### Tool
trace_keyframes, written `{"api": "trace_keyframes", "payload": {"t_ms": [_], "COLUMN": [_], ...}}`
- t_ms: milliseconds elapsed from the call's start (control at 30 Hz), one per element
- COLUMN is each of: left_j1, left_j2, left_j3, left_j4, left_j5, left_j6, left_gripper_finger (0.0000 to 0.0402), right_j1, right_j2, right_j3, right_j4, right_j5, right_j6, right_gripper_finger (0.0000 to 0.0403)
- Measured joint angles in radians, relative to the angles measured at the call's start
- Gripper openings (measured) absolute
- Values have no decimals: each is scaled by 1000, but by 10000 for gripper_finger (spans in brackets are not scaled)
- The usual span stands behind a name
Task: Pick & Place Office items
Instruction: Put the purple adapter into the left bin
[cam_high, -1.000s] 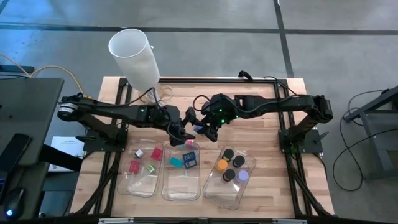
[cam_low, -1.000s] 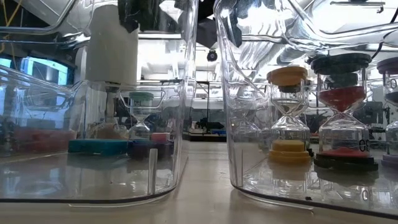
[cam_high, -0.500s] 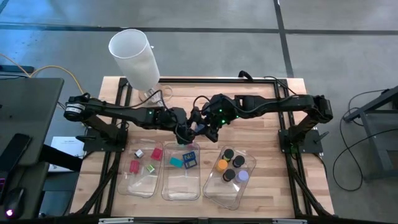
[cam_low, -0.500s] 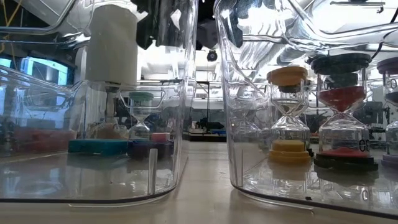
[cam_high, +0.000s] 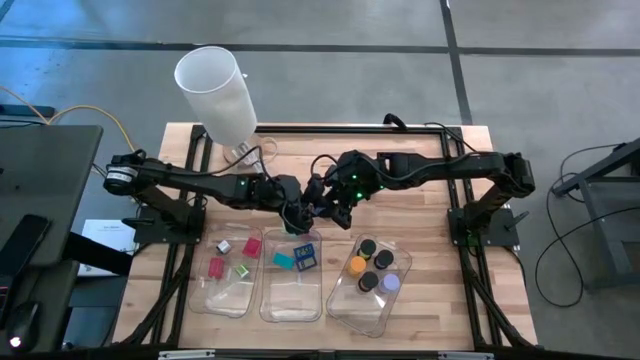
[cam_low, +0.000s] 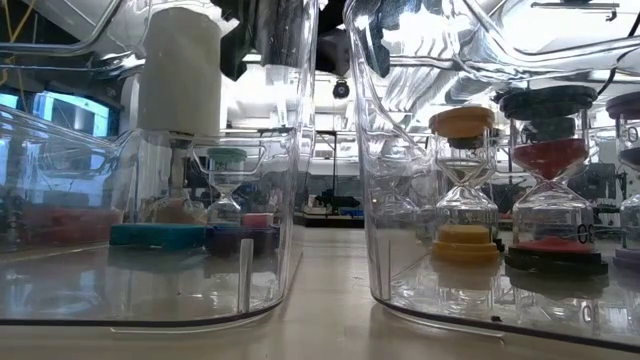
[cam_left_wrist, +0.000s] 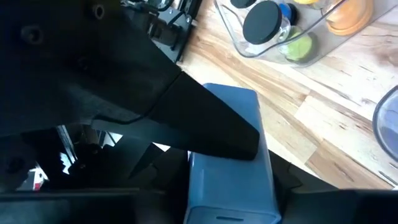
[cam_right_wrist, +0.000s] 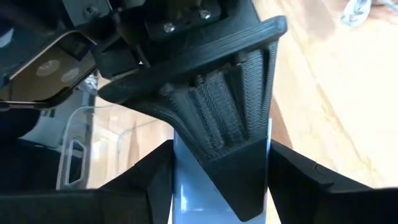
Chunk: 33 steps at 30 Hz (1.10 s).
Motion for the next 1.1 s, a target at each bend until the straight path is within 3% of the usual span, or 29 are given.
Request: {"api": "trace_keyframes", "payload": {"t_ms": [133,333,467,700,900,1100], "left_j1": [0,2,1,-23,-96,-236], "left_j2": [0,0,0,-8,-25,-102], "left_j3": [0,2,2,1,0,0], "left_j4": [1,-15,-27,-90,-192,-328], "left_j5": [0,-5,-45,-100,-297,-423], "left_j6": [-4,-88,-112,-179,-274,-505], "left_gripper_finger": [119,114,114,114,116,118], "right_j1": [-1,-1,-26,-49,-21,23], "right_j2": [0,0,-8,-86,-145,-148], "right_j3": [0,0,0,1,1,1], "right_j4": [-1,-6,-6,-75,-180,-223], "right_j5": [-13,98,97,151,321,427], "right_j6": [-1,-27,-53,-11,-8,-8], "right_gripper_finger": [206,330,388,364,350,349]}}
